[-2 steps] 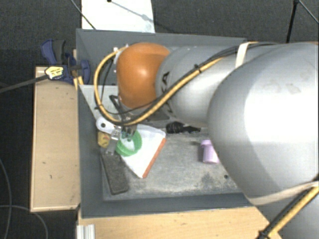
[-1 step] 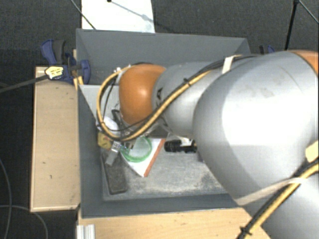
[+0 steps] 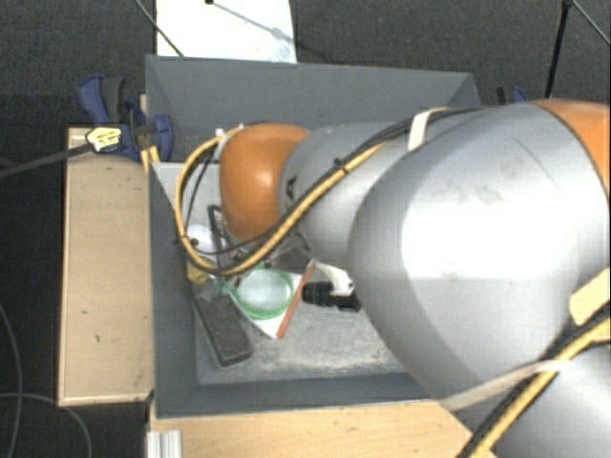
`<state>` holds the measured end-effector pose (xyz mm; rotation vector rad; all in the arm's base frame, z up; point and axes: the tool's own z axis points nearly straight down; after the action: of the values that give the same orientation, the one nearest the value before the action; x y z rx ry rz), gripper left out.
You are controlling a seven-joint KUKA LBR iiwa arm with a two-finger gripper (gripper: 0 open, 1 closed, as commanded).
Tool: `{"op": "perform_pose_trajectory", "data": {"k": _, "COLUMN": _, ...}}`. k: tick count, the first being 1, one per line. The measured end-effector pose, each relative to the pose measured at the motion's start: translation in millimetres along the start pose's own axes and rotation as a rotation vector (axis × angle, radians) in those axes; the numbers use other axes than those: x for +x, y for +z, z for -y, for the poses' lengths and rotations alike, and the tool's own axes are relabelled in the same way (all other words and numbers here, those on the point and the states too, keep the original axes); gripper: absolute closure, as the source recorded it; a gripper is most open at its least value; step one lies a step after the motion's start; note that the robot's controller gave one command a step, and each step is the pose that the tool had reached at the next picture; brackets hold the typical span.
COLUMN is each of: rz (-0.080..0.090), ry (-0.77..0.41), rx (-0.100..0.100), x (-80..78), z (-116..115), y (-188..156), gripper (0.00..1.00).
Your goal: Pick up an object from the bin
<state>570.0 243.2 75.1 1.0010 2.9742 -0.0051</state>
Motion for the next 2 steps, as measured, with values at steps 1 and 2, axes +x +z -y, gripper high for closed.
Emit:
{"op": "perform_pose_trajectory", "data": {"k": 1, "rz": 0.000, "ry": 0.001, "rx": 0.000, "x": 0.0, "z": 0.0, "y": 0.0, "gripper": 1.00}}
{"op": "perform_pose_trajectory", "data": {"k": 2, "rz": -0.002, "ry": 0.002, "rx": 0.003, "x": 0.4, "z": 1.2, "y": -3.9, "gripper": 1.00}}
